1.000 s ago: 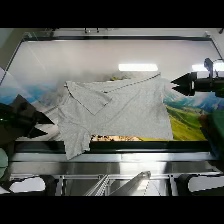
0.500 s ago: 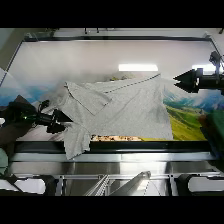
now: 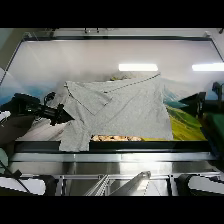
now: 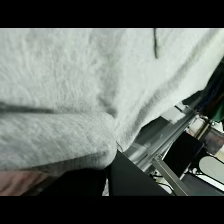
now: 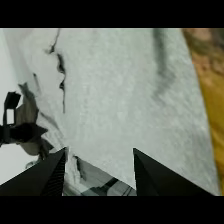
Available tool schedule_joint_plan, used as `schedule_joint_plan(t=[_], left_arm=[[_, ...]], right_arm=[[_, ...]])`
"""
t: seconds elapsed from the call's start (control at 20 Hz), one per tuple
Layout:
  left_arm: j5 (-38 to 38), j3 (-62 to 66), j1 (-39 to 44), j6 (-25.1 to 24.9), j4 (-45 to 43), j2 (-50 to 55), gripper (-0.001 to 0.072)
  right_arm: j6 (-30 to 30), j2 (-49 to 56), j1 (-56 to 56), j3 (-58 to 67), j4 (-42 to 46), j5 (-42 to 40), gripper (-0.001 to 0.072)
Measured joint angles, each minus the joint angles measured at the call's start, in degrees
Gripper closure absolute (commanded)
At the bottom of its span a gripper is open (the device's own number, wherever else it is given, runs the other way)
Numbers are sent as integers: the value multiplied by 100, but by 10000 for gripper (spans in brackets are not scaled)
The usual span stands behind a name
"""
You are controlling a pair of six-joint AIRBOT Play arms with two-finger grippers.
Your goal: Fold the shirts.
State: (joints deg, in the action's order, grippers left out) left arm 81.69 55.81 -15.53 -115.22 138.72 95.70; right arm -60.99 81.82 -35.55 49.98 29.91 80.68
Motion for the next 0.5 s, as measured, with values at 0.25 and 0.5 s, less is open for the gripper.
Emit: schedule_joint_plan(t=[0.25,0.5], left_arm=[[372,39,-24,-20,39,0,690],[573,48,4,-28,44,0,690]], right_arm=[[-289,-376,-122,-1161,1126,-664,246],[-549,-459,-50,-1589,1829,-949,247]])
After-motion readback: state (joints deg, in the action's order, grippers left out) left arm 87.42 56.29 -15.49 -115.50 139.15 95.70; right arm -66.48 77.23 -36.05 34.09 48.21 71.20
